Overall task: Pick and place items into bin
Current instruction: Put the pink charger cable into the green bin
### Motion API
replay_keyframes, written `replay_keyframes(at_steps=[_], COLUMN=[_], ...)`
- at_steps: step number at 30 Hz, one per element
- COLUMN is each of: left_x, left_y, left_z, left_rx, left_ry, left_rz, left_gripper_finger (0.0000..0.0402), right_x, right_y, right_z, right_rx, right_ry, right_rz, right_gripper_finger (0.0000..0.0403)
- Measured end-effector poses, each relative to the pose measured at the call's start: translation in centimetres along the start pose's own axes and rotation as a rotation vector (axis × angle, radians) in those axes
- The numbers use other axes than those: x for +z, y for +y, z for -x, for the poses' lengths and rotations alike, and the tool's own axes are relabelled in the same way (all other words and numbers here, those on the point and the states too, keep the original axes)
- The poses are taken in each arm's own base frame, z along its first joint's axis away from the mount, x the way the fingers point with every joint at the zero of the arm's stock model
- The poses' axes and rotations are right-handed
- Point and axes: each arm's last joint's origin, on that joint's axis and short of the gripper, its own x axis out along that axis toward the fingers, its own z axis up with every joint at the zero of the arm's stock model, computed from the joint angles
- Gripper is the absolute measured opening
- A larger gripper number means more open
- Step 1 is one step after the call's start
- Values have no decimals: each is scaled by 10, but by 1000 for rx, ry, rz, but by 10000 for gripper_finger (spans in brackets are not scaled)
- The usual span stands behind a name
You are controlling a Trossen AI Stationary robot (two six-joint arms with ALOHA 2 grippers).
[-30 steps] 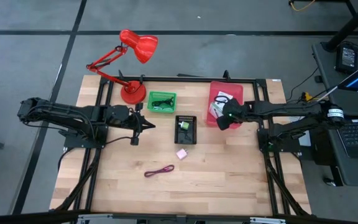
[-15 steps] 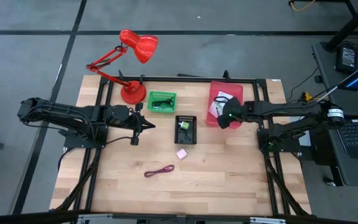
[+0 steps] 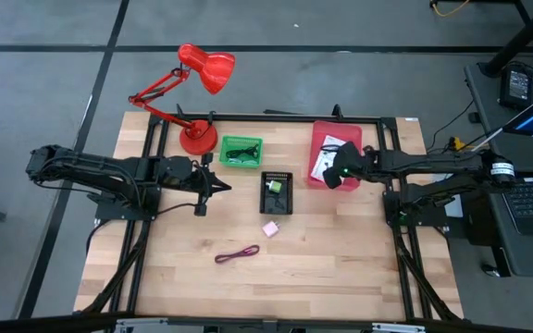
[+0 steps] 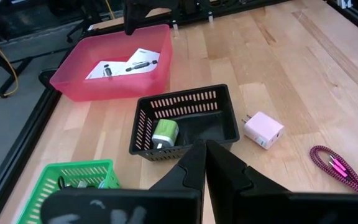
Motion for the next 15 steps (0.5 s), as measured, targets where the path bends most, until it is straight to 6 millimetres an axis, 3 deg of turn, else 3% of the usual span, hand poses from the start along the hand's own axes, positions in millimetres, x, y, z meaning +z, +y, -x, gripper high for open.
replay_keyframes(at_steps=[15], left_x=[2], left_y=[0], left_z=[0], left_rx=[3], left_ry=[-24], left_rz=[31], left_gripper_finger=[5], right_x=[7], right_y=[46], right_z=[30], right_rx=[172], right_ry=[-396], right_rz=[169], right_gripper_finger=[1])
